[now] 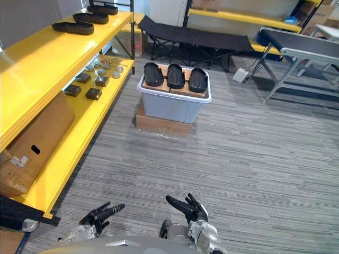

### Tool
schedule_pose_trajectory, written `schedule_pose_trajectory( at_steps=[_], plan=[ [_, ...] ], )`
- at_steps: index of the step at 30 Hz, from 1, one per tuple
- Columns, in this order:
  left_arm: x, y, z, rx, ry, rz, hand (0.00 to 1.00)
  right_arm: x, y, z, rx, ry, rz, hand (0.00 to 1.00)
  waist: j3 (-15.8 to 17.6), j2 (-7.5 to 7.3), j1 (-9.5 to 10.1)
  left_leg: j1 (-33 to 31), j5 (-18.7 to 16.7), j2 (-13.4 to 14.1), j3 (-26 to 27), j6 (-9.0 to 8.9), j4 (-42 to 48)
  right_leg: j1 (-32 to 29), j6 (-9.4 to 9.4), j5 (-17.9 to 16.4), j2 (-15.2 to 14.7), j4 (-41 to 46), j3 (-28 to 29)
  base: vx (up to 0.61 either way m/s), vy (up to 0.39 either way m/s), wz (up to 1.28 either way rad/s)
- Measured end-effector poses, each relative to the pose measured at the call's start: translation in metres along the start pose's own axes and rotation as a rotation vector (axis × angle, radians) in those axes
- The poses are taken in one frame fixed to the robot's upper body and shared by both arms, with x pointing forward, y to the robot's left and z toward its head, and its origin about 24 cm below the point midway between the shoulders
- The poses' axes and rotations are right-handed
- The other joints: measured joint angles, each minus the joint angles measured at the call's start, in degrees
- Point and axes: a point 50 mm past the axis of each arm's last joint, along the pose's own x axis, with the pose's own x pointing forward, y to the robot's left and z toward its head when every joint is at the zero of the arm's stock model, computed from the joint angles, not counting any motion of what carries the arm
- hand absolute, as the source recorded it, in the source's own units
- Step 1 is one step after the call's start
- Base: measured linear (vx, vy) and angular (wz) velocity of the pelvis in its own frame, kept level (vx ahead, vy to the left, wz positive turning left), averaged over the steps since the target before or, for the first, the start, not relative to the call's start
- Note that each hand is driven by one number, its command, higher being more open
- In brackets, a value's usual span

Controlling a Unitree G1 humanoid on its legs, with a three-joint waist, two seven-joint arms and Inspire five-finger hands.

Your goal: Walk over and take three plastic housings, then place them on the shelf

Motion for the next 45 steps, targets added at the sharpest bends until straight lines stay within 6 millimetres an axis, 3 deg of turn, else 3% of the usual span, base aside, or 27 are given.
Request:
schedule_pose_trajectory(
  at_steps=[1,3,5,7,9,10,11,13,14,15,18,20,21,23,24,25,28,30,32,33,35,36,38,39,41,43,45],
  plan=[
    [0.002,-0.005,0.004,-0.034,-0.023,-0.014,1.0,-0.001,-0.008,0.0,-0.018,0.014,-0.02,1.0,1.3,0.81,-0.17,-4.0,-0.1,-0.3,-2.6,-0.29,7.8,4.0,-1.27,-0.8,1.2,-2.3,0.2,0.52,-0.258,-0.12],
    [0.003,-0.014,0.007,-0.07,-0.044,-0.04,1.0,-0.003,-0.015,-0.005,-0.053,0.045,-0.037,1.0,1.6,0.89,0.53,-8.0,-1.1,-5.2,-3.7,-0.84,8.1,8.4,-1.68,-1.3,0.9,-4.8,1.7,0.47,-0.171,-0.46],
    [0.004,-0.023,0.01,-0.1,-0.082,-0.066,1.0,0.0,-0.012,0.001,-0.055,0.031,-0.032,1.0,1.9,0.33,3.06,-10.9,-2.0,-10.7,-2.2,-0.81,-5.3,10.9,-1.5,-1.2,0.5,-7.6,5.4,0.39,-0.044,-1.01],
    [0.004,-0.026,0.013,-0.123,-0.108,-0.073,1.0,0.005,-0.001,0.012,-0.052,0.002,-0.003,1.0,2.9,-0.73,3.77,-11.9,0.8,-15.2,-3.2,-0.78,-24.2,12.0,-0.86,-1.6,0.1,-9.2,8.0,0.37,0.035,-0.79],
    [0.003,-0.025,0.011,-0.157,-0.112,-0.06,1.0,0.008,0.006,0.02,-0.055,-0.023,0.017,1.0,3.9,-0.93,4.94,-11.6,10.2,-17.7,-7.4,-2.12,-45.6,13.8,0.09,-3.0,0.9,-10.6,10.8,0.39,0.115,-0.58],
    [0.003,-0.024,0.01,-0.165,-0.112,-0.056,1.0,0.008,0.006,0.021,-0.057,-0.029,0.017,1.0,4.3,-0.6,5.08,-11.5,11.5,-17.5,-7.6,-2.41,-47.2,14.6,0.61,-3.8,1.3,-10.7,11.3,0.33,0.158,-0.44],
    [0.001,-0.018,0.003,-0.164,-0.087,-0.034,1.0,0.008,0.006,0.023,-0.058,-0.032,0.016,1.0,5.1,0.59,5.45,-10.4,14.9,-16.5,-7.3,-1.13,-47.1,16.7,1.11,-6.2,2.1,-9.6,12.4,0.32,0.18,-0.3],
    [-0.003,-0.004,-0.002,-0.181,-0.079,0.007,1.0,0.008,0.012,0.018,-0.057,-0.022,0.035,1.0,5.6,-2.45,5.66,-9.8,19.0,-17.5,-4.8,1.57,-44.7,17.5,2.11,-10.9,0.0,-6.2,12.8,0.34,0.149,-0.08],
    [-0.004,0.004,0.005,-0.167,-0.095,0.024,1.0,0.008,0.016,0.017,-0.054,-0.02,0.044,1.0,6.1,-4.25,5.78,-10.5,18.4,-18.8,-3.0,2.39,-42.4,17.4,2.22,-13.3,-1.9,-4.5,12.5,0.38,0.088,0.14],
    [-0.004,0.007,0.008,-0.16,-0.104,0.034,1.0,0.009,0.018,0.018,-0.06,-0.024,0.049,1.0,5.6,-6.07,6.11,-11.6,15.8,-20.2,-2.4,5.43,-39.2,17.4,2.86,-14.4,-3.0,-3.1,12.5,0.39,0.075,0.13],
    [-0.004,0.007,0.003,-0.163,-0.093,0.058,1.0,0.01,0.019,0.02,-0.078,-0.026,0.058,1.0,5.3,-5.23,5.94,-11.0,12.1,-20.9,-1.6,6.69,-37.1,13.1,4.2,-13.6,-4.6,8.6,12.7,0.35,0.11,-0.04],
    [-0.005,0.01,-0.002,-0.151,-0.076,0.067,1.0,0.009,0.027,0.015,-0.092,-0.018,0.087,1.0,5.2,-5.05,5.81,-5.9,10.9,-22.2,-1.4,7.68,-40.7,4.7,17.73,-8.4,-8.1,29.1,12.4,0.36,0.144,-0.01],
    [-0.005,0.011,-0.002,-0.15,-0.074,0.07,1.0,0.009,0.028,0.012,-0.095,-0.011,0.091,1.0,5.2,-5.15,5.82,-4.4,10.2,-22.7,-1.5,7.67,-41.2,3.1,18.33,-8.1,-9.5,33.6,12.1,0.36,0.119,-0.01],
    [-0.007,0.012,-0.006,-0.128,-0.06,0.077,1.0,0.008,0.029,0.006,-0.125,0.007,0.093,1.0,5.2,-4.69,5.48,0.3,8.5,-23.4,-1.4,7.79,-43.0,-1.2,13.15,-11.0,-14.9,40.5,5.7,0.38,0.098,-0.1],
    [-0.006,0.01,-0.006,-0.11,-0.054,0.07,1.0,0.009,0.028,0.011,-0.13,-0.021,0.091,1.0,4.9,-4.12,5.03,1.6,7.4,-23.2,-1.6,7.77,-43.2,-3.2,10.26,-12.8,-16.5,37.9,2.5,0.36,0.065,0.07],
    [-0.006,0.008,-0.008,-0.096,-0.045,0.063,1.0,0.009,0.028,0.015,-0.133,-0.037,0.087,1.0,4.7,-3.34,4.26,2.3,6.5,-22.4,-2.6,7.66,-42.7,-4.8,9.22,-13.4,-16.4,31.9,0.9,0.28,0.024,0.23],
    [-0.002,-0.001,0.0,-0.066,-0.046,0.027,1.0,0.009,0.026,0.02,-0.131,-0.078,0.084,1.0,4.5,-1.74,3.21,2.2,4.2,-19.3,-6.0,6.27,-40.1,-7.4,10.88,-12.0,-14.1,15.3,3.3,0.3,-0.095,0.58],
    [-0.001,-0.002,0.002,-0.055,-0.039,0.009,1.0,0.008,0.028,0.016,-0.125,-0.074,0.087,1.0,4.5,-1.93,2.84,2.2,2.1,-17.8,-8.9,4.24,-37.7,-7.4,10.74,-6.4,-12.9,5.4,6.7,0.3,-0.211,0.65],
    [-0.002,0.003,0.002,-0.058,-0.041,0.02,1.0,0.007,0.033,0.01,-0.12,-0.06,0.098,1.0,3.3,-4.12,3.1,3.1,0.3,-17.4,-10.3,1.8,-36.5,-6.7,10.67,1.5,-12.2,0.0,8.2,0.31,-0.349,0.55],
    [-0.005,0.012,-0.002,-0.053,-0.03,0.043,1.0,0.004,0.036,-0.001,-0.118,-0.04,0.104,1.0,1.9,-7.05,3.13,3.5,-1.7,-18.4,-11.4,0.17,-36.0,-6.0,9.13,6.6,-12.2,-1.0,7.7,0.42,-0.555,0.46],
    [-0.004,0.008,-0.009,-0.081,-0.013,0.049,1.0,0.004,0.026,0.003,-0.136,-0.045,0.079,1.0,1.9,-3.94,3.7,3.8,-3.5,-15.3,-11.9,-1.32,-33.6,-5.0,8.01,5.1,-9.8,0.5,5.9,0.3,-0.401,0.15],
    [-0.003,0.002,-0.015,-0.094,0.002,0.039,1.0,0.004,0.018,0.01,-0.144,-0.062,0.058,1.0,1.9,-1.15,3.25,3.9,-4.4,-12.5,-12.1,-2.62,-32.6,-3.9,6.83,2.6,-7.4,0.1,4.4,0.22,-0.267,0.11],
    [-0.002,-0.002,-0.015,-0.108,-0.003,0.031,1.0,0.004,0.013,0.015,-0.154,-0.079,0.037,1.0,2.3,0.77,2.5,0.5,-3.3,-10.5,-11.7,-4.16,-25.5,-2.4,5.69,0.8,-5.8,-0.3,3.0,0.19,-0.279,0.38],
    [-0.002,-0.003,-0.015,-0.115,-0.014,0.027,1.0,0.002,0.005,0.015,-0.157,-0.08,0.009,1.0,3.4,0.75,2.59,-3.1,-1.3,-8.6,-10.8,-5.45,-17.4,0.7,4.96,0.0,-5.0,-2.4,1.9,0.15,-0.243,0.44],
    [-0.002,-0.002,-0.011,-0.113,-0.036,0.03,1.0,-0.001,0.001,0.01,-0.149,-0.075,-0.013,1.0,3.6,0.61,2.72,-5.0,-0.8,-6.5,-6.2,-4.93,-13.5,4.1,5.12,-0.2,-4.9,-5.1,0.9,0.14,-0.179,0.27],
    [-0.005,0.004,-0.012,-0.106,-0.048,0.048,1.0,-0.009,-0.005,0.019,-0.121,-0.164,-0.039,1.0,3.6,0.63,1.67,-5.1,0.1,-4.3,0.9,-3.12,-20.9,6.9,6.07,-0.2,-5.5,-7.5,-0.3,0.16,-0.097,0.19],
    [-0.006,0.007,-0.016,-0.107,-0.04,0.059,1.0,-0.015,-0.002,0.032,-0.136,-0.25,-0.036,1.0,3.6,0.65,0.68,-4.7,3.0,-4.4,2.7,-2.84,-29.2,6.5,6.75,-0.1,-5.8,-7.9,-0.3,0.17,0.057,-0.06]
  ],
)
